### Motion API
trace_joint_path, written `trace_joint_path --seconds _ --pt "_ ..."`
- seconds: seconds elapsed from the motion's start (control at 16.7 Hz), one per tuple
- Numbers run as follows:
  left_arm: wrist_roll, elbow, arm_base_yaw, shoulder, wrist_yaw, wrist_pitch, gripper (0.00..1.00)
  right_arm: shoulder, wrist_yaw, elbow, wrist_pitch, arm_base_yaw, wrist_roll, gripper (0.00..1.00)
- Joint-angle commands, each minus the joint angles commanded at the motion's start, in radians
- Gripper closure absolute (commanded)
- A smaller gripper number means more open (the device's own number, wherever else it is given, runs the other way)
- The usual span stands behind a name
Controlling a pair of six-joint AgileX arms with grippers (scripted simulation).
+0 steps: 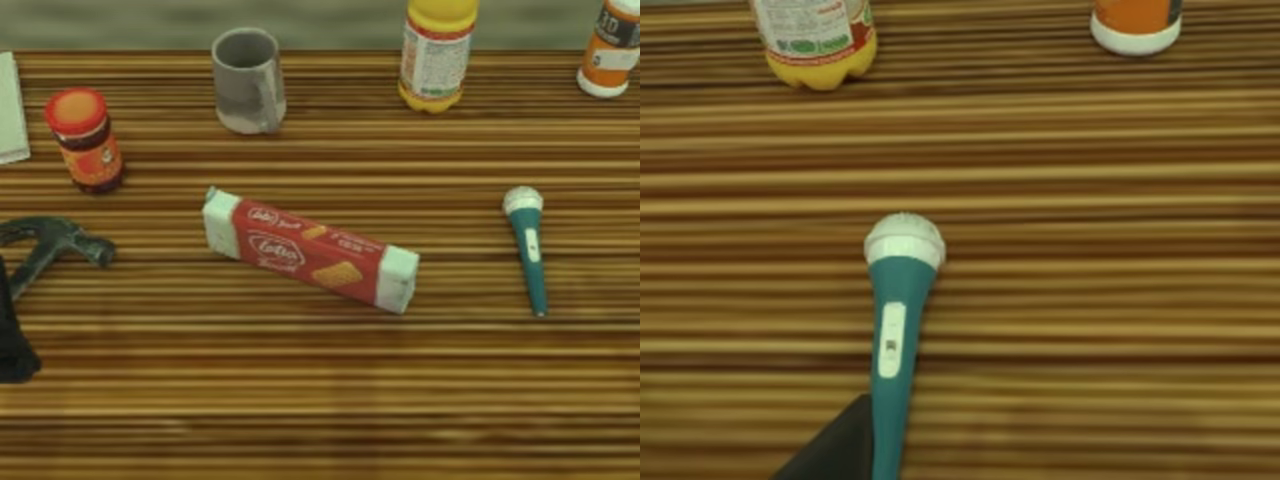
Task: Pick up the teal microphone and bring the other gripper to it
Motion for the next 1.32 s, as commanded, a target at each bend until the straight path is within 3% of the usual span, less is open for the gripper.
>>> trace_joint_path --seconds 0.72,1.02,1.32 --pt "0.000 0.000 0.000 0.000 0.000 0.000 0.00 1.146 0.009 0.802 -0.477 0.179 0.210 0.00" --pt "0.000 0.000 0.000 0.000 0.000 0.000 0.00 1.356 0.019 0.944 -0.594 0.213 0.249 0.00" --pt "0.000 0.000 0.000 0.000 0.000 0.000 0.00 1.372 0.021 0.954 -0.604 0.216 0.252 0.00"
